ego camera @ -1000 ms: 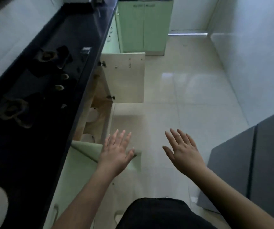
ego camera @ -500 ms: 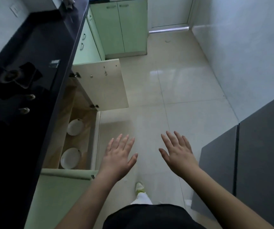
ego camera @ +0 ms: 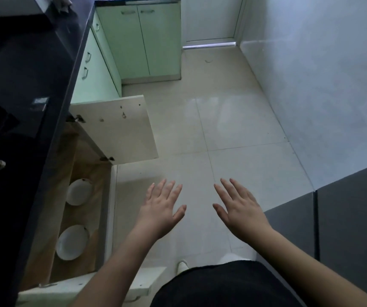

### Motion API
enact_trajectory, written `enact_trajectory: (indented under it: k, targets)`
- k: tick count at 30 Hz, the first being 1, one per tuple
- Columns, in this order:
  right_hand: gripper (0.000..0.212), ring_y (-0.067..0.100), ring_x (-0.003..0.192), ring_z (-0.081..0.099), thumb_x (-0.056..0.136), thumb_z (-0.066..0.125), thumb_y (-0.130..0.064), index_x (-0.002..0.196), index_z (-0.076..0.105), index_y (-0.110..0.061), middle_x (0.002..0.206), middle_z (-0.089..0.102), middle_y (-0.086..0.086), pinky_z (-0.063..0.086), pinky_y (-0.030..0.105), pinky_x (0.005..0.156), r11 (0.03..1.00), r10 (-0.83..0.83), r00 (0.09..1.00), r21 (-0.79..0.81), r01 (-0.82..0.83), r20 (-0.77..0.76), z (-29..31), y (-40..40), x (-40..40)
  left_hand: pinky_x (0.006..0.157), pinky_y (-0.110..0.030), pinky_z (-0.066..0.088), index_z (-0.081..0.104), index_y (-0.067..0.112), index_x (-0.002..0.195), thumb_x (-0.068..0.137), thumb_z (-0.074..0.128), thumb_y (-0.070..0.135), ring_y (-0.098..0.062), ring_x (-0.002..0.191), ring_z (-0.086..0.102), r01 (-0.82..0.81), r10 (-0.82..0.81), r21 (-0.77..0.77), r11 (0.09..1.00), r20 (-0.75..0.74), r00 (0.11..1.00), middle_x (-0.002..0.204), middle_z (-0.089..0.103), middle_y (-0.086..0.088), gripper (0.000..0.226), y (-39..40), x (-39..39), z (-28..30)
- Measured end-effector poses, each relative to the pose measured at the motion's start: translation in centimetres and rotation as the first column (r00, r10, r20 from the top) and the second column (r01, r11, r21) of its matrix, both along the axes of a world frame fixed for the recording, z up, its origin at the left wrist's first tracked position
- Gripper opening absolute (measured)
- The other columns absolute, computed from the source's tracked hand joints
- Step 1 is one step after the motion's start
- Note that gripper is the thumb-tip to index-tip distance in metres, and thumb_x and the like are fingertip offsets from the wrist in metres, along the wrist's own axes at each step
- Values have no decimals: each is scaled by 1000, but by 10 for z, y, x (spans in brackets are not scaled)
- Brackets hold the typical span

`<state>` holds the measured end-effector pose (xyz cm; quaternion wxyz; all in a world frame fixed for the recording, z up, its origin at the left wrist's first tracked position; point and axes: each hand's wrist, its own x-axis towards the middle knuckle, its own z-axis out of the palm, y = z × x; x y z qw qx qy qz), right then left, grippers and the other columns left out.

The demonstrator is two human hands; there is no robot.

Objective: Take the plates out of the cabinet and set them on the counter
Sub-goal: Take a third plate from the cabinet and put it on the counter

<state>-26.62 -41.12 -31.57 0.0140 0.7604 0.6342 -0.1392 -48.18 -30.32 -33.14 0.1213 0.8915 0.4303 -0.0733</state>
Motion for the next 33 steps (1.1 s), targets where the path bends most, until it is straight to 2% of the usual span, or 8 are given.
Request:
enact_trajectory:
  k: [9,14,20,27,33]
  targets:
    - [61,18,150,2,100,22,-52,154,14,-26,163,11,-2,3,35,119,999,47,999,21,-47,-8,-16,88,71,119,-40,-8,7,31,156,97,20,59,-15,150,-4,-103,104,14,995,-61,993,165,9,4,66,76,48,-5]
    - [61,17,150,1,100,21,-52,155,11,-26,164,10,-3,3,35,119,987,163,986,8,-163,-29,-20,155,113,120,-41,-5,11,29,156,98,23,57,-16,151,-1,-231,231,5,973,-84,969,165,10,3,65,115,85,-1]
    - [60,19,150,7,100,24,-52,153,19,-25,162,17,-2,5,34,118,940,342,937,26,-341,-71,-17,226,142,121,-43,-4,12,29,156,99,23,56,-15,150,0,-385,383,-11,923,-71,921,165,12,3,64,140,107,13]
    - [63,21,149,11,97,20,-54,153,22,-24,161,22,0,7,35,119,829,559,825,54,-557,-84,-9,302,97,119,-43,-3,13,29,156,90,3,66,-16,151,3,-611,612,40,791,-34,790,164,16,3,76,140,58,14]
    - [66,23,150,10,96,13,-55,154,18,-24,162,20,2,6,38,119,661,750,657,75,-746,-81,-3,354,23,119,-44,0,14,30,155,90,-3,71,-18,150,9,-786,787,53,616,-8,616,163,21,3,79,129,-5,-2]
